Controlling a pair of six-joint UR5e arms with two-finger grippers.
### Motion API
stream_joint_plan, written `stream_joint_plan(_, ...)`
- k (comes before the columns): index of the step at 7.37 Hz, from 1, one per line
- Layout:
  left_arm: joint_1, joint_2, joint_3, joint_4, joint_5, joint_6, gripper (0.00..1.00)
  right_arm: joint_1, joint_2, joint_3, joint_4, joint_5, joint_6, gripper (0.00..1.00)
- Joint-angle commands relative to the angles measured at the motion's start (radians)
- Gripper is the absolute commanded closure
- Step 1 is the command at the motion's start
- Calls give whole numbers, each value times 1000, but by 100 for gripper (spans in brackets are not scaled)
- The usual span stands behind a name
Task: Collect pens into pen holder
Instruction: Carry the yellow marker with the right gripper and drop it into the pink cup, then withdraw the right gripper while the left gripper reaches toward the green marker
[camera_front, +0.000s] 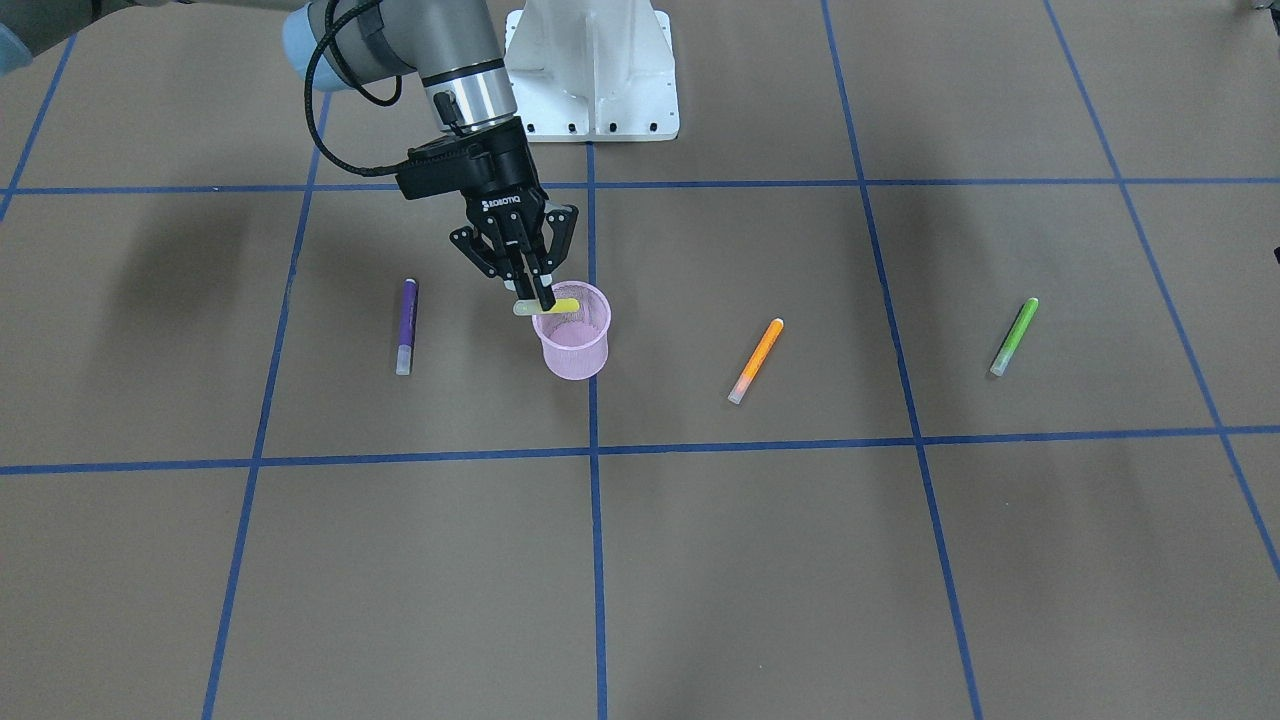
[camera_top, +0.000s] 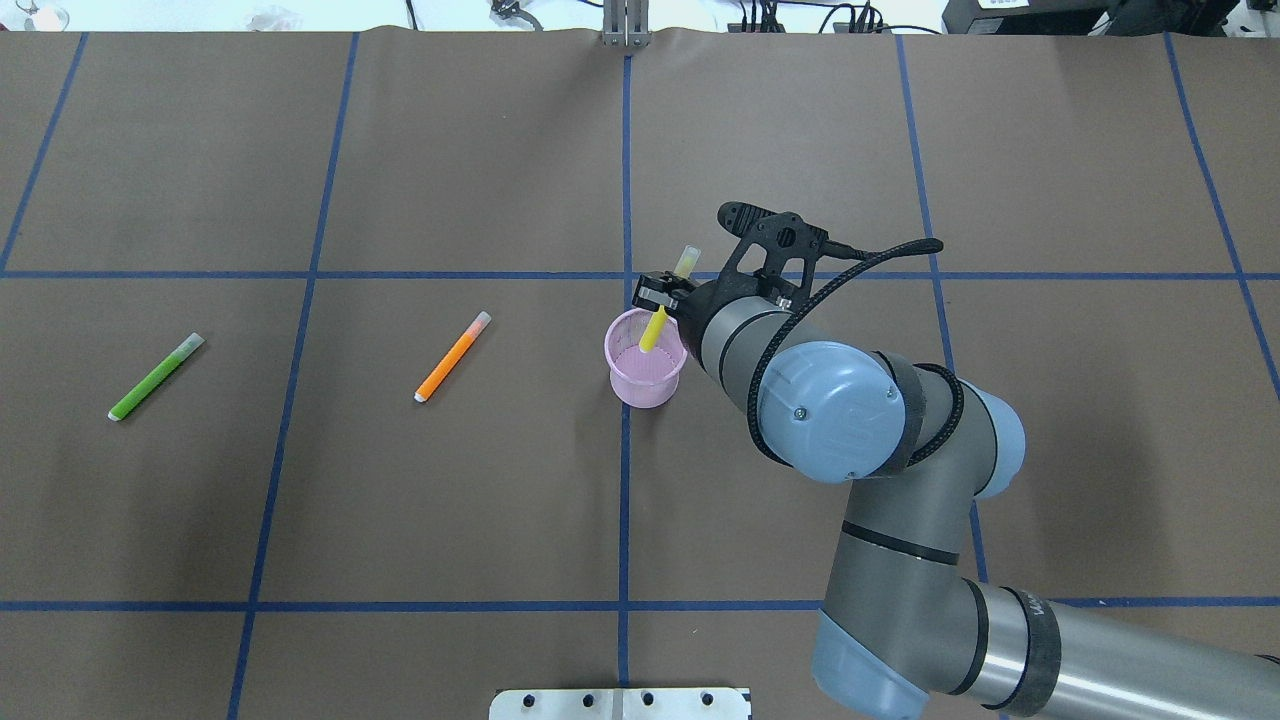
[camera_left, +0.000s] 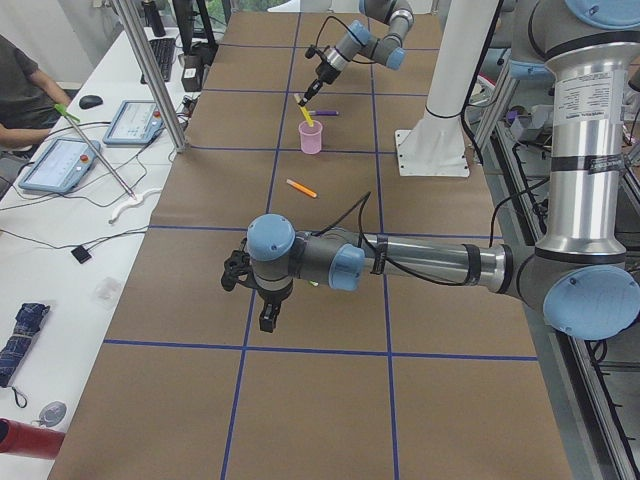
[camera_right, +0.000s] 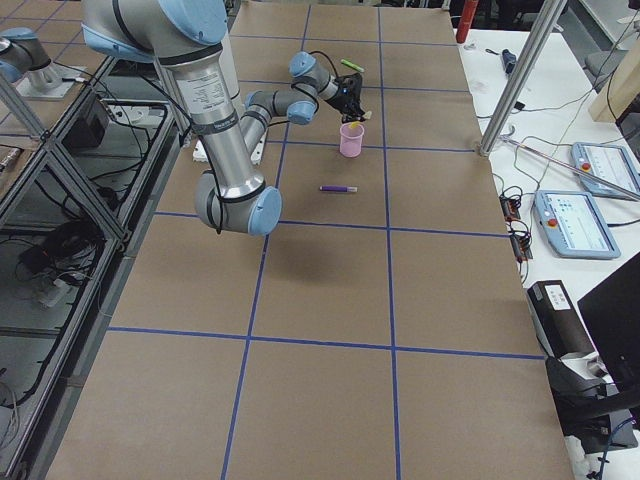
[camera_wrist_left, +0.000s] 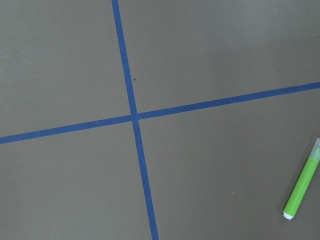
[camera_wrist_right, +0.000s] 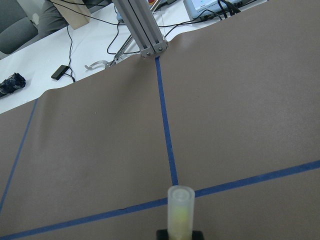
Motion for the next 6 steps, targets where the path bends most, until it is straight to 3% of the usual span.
stream_joint_plan(1,71,-1,5,-105,2,-20,0,-2,-1,7,8,-4,-3,0)
stream_joint_plan(2,85,-9,6,-119,2,-102,0,10,-6,16,11,16,-9,0)
stream_joint_plan(3,140,-44,2,-130,2,-117,1,65,-11,30,11,121,-9,0)
stream_joint_plan(6,232,-85,-10,-196,10,-137,0,396,-124,40,6,697,-53,0)
